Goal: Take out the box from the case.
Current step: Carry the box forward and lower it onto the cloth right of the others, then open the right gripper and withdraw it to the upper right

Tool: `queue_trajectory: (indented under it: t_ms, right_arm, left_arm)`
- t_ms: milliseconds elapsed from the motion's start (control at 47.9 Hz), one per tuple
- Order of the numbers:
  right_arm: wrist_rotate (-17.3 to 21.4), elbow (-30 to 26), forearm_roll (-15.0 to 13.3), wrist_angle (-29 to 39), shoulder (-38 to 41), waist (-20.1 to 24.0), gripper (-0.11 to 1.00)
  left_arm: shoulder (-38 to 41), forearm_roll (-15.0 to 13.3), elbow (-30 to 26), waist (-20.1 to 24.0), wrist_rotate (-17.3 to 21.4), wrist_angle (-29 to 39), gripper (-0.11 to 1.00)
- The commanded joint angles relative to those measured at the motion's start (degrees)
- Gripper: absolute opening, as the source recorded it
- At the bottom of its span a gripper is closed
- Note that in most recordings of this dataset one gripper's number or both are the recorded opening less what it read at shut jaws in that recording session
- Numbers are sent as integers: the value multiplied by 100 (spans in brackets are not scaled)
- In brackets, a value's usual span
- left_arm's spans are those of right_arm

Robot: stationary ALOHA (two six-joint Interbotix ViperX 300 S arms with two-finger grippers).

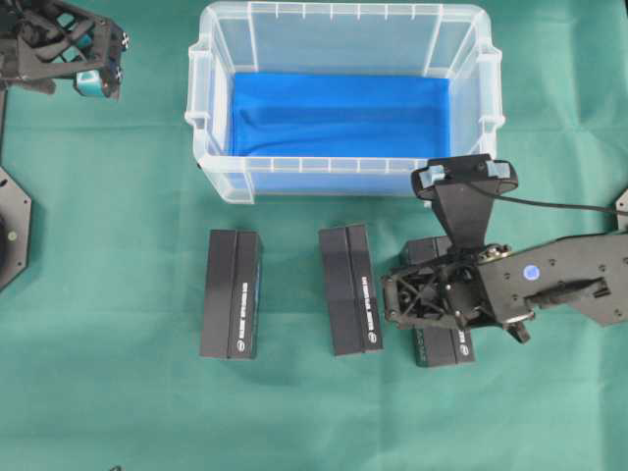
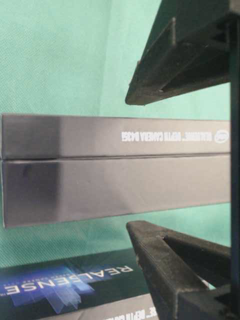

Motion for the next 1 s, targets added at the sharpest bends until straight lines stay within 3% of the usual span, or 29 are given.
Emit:
queue_trajectory:
  t_ms: [0,439,794,982]
  right_arm:
    - [-18,-88,-9,0,-123,0,91]
    - [-105,-352,-35,387,-571,-193,90]
    - [-352,-1371,-176,1679,-765,-211,90]
    - [-439,-1661,-193,1960,-765,-211,90]
  left_arm:
    - [-70,-9,-62,-18,9,-26,100]
    - [-70,-9,-70,-18,0,-35,100]
    - [-70,-9,-62,-26,0,-26,100]
    - [-62,-9,-70,-26,0,-26,100]
